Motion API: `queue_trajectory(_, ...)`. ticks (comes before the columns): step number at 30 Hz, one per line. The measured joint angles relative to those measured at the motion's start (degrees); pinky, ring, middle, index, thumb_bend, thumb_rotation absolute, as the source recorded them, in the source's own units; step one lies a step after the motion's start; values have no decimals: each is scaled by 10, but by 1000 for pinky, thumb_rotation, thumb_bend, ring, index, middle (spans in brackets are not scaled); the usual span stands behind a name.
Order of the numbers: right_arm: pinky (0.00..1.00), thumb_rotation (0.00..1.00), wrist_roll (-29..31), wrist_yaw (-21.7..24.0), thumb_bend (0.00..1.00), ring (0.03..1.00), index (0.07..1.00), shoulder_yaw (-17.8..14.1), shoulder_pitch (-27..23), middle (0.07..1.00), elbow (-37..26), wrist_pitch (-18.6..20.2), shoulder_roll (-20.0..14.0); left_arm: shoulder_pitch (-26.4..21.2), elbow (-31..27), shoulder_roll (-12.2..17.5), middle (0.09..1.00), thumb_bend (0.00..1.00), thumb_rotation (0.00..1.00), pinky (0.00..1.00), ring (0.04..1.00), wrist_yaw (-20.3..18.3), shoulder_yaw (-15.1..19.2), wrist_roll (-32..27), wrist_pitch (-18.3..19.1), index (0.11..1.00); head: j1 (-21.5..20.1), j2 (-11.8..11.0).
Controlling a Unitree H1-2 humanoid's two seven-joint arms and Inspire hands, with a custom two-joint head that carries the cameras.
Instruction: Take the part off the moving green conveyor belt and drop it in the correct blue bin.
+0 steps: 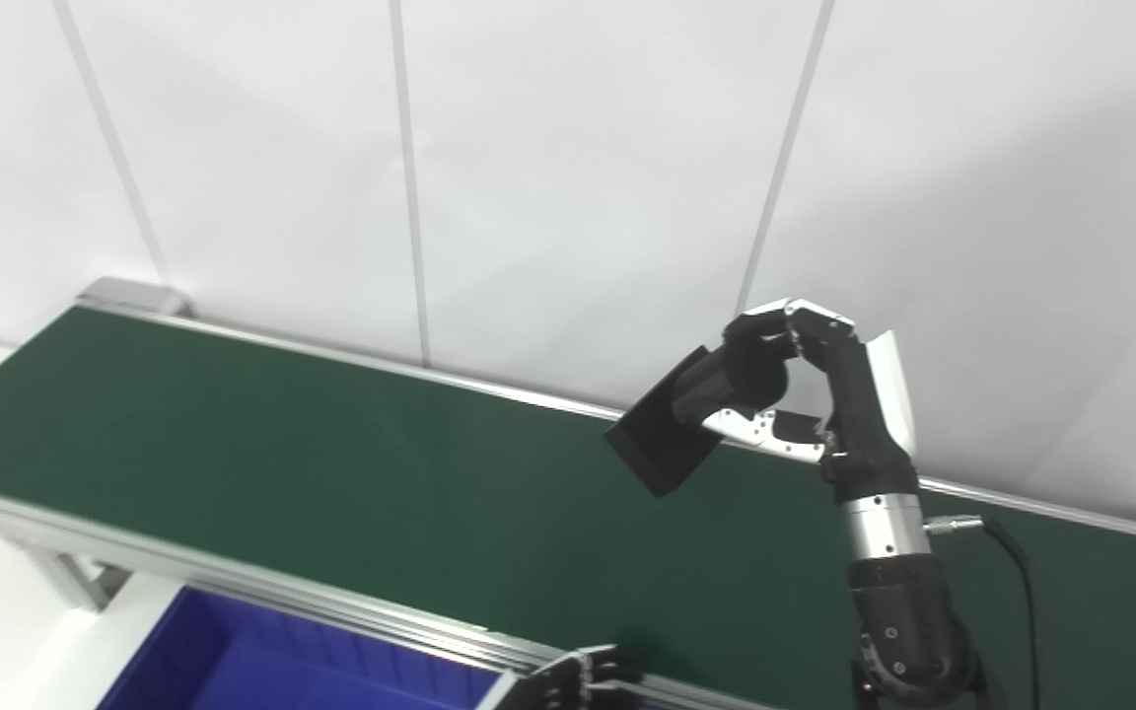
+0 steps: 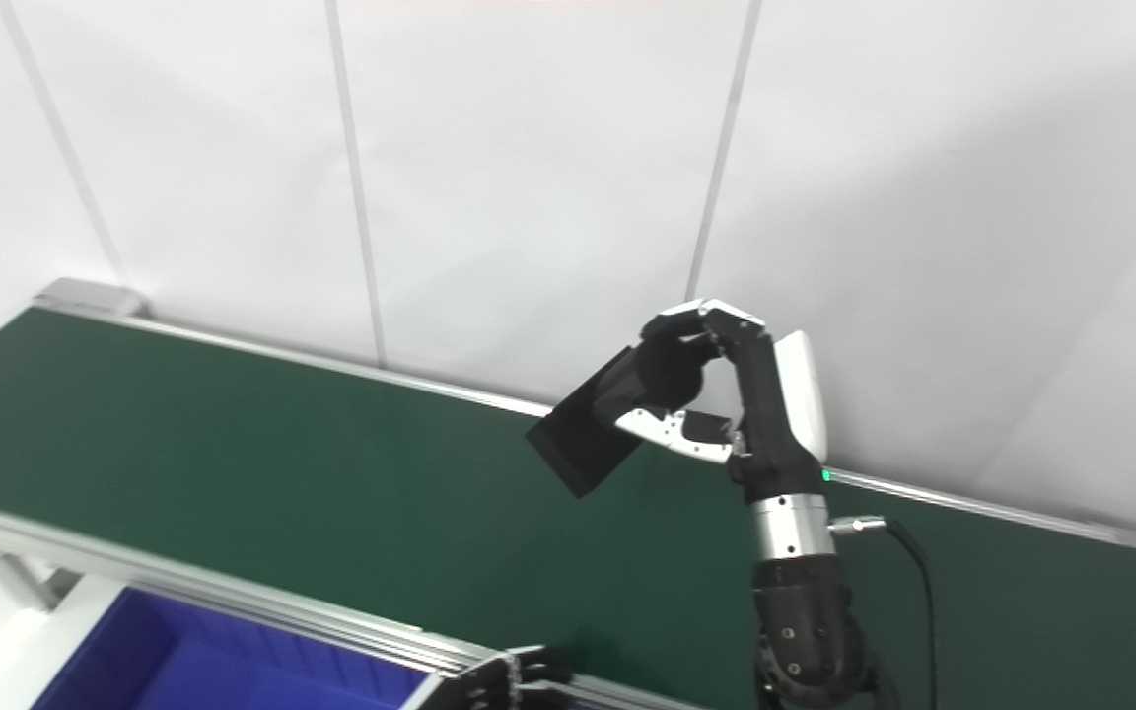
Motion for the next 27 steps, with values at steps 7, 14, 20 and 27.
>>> queue_trajectory(7,392,0,-1,15,517,434,485,-10,42,522,-90,49,-6,6,-14,17,817,830,379,770,793,-21,16,-25,0,827,-89,46)
queue_trajectory(14,380,0,-17,22,518,438,481,-22,106,523,-165,91,-9,7,-32,40,799,829,369,774,783,-40,29,-52,0,814,-148,79)
queue_trajectory(20,382,0,-24,22,517,436,478,-50,180,527,-225,104,-12,6,-33,59,797,850,355,772,780,-63,43,-77,0,805,-179,99)
queue_trajectory(27,393,0,-23,22,518,437,482,-70,235,515,-291,118,-11,4,-53,67,794,870,363,769,779,-74,52,-107,15,803,-226,124)
